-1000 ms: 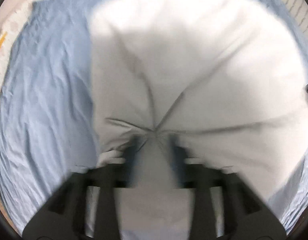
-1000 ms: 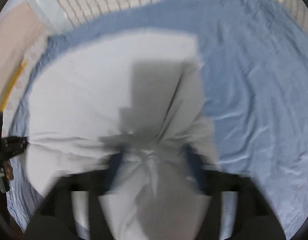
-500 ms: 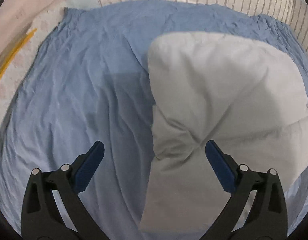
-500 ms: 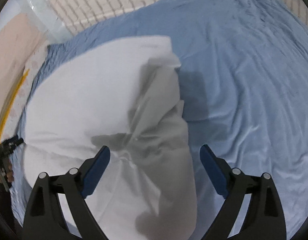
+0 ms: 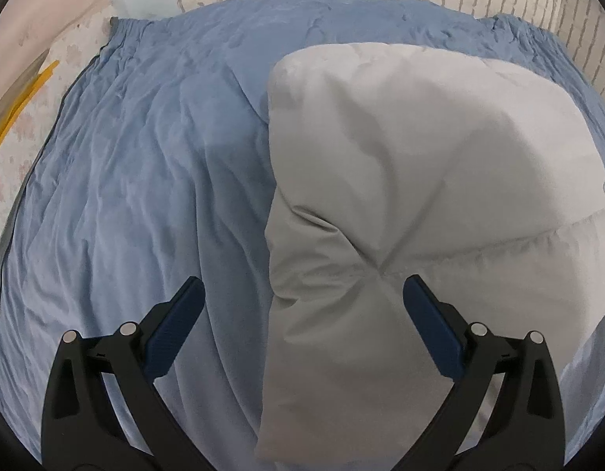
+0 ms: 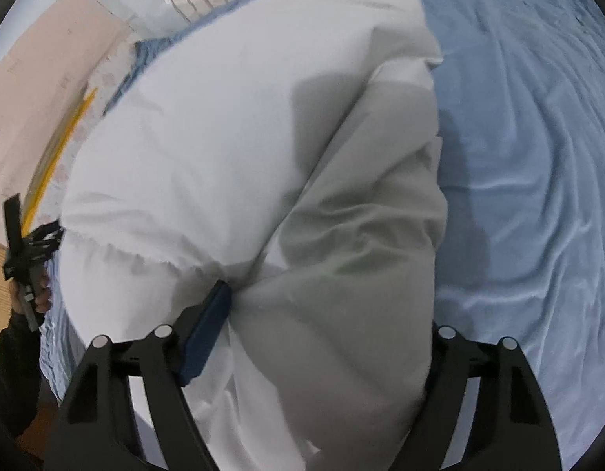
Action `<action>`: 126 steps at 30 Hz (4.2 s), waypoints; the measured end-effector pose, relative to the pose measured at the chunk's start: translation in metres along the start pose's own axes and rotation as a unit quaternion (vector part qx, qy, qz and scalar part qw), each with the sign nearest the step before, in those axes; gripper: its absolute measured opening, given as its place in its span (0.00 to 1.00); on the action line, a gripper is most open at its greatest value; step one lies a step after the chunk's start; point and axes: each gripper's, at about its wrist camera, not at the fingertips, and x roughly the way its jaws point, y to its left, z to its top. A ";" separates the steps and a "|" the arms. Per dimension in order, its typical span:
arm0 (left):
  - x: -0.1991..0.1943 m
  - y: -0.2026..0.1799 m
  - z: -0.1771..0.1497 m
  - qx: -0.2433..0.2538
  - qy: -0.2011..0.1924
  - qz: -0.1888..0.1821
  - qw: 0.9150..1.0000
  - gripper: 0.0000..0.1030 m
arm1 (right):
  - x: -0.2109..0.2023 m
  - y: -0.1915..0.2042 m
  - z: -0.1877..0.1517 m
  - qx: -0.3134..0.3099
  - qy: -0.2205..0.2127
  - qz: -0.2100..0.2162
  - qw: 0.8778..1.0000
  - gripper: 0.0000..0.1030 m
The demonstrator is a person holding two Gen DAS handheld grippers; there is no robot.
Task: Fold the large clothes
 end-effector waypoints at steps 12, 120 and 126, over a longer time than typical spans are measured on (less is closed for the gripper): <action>0.037 0.005 0.021 -0.022 0.059 -0.042 0.997 0.97 | 0.009 0.048 0.011 -0.058 0.012 -0.062 0.996 0.42; -0.138 -0.197 -0.239 0.032 0.016 -0.104 0.994 0.50 | -0.234 -0.103 -0.326 0.087 -0.086 -0.240 0.963 0.00; -0.125 -0.201 -0.234 0.046 0.001 -0.105 0.993 0.50 | -0.214 -0.124 -0.308 0.122 -0.061 -0.242 0.961 0.00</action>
